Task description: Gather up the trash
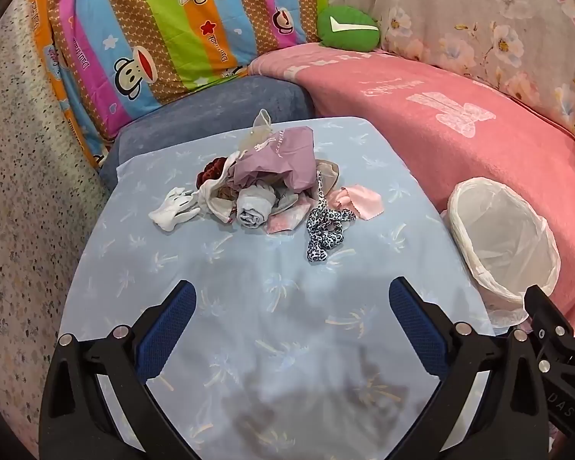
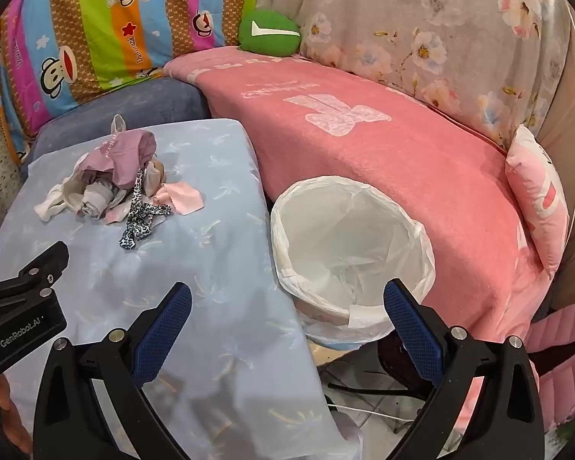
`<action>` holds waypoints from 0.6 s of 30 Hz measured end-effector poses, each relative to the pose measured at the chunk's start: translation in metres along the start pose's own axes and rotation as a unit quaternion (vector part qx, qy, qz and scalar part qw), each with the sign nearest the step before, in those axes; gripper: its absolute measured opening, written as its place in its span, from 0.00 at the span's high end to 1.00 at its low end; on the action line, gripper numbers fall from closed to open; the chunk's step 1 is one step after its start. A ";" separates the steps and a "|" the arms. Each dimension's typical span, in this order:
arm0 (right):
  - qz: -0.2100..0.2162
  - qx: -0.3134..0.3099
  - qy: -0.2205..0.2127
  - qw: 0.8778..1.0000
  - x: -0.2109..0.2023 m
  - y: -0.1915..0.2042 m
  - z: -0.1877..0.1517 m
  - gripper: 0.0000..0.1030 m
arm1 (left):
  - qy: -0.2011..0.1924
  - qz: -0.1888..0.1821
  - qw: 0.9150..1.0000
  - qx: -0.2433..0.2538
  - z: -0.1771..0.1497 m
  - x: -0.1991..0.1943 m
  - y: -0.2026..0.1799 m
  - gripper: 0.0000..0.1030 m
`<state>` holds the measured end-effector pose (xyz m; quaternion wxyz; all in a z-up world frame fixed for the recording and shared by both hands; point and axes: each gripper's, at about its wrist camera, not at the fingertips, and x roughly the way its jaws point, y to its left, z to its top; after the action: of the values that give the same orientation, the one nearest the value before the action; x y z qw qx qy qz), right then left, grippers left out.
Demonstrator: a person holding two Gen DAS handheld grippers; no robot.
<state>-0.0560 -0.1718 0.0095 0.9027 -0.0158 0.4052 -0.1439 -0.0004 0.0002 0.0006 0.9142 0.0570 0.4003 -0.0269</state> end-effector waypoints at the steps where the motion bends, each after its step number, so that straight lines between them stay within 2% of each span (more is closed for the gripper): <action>1: 0.001 0.001 0.000 1.000 0.000 0.000 0.000 0.06 | -0.001 0.000 1.000 0.000 0.000 0.000 0.000 0.06; 6: 0.002 0.001 0.001 1.000 -0.001 0.003 -0.001 0.06 | -0.002 -0.001 1.000 -0.001 0.000 0.000 0.003 0.06; 15: 0.000 0.004 0.002 1.000 -0.005 -0.017 0.007 0.06 | -0.006 0.001 1.000 0.002 0.007 -0.004 -0.001 0.06; 18: -0.010 0.004 -0.003 1.000 -0.007 -0.008 0.004 0.06 | -0.009 0.000 1.000 0.003 0.006 -0.008 0.000 0.06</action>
<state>-0.0594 -0.1778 0.0190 0.9024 -0.0169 0.4022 -0.1539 -0.0018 -0.0009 0.0106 0.9175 0.0595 0.3922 -0.0281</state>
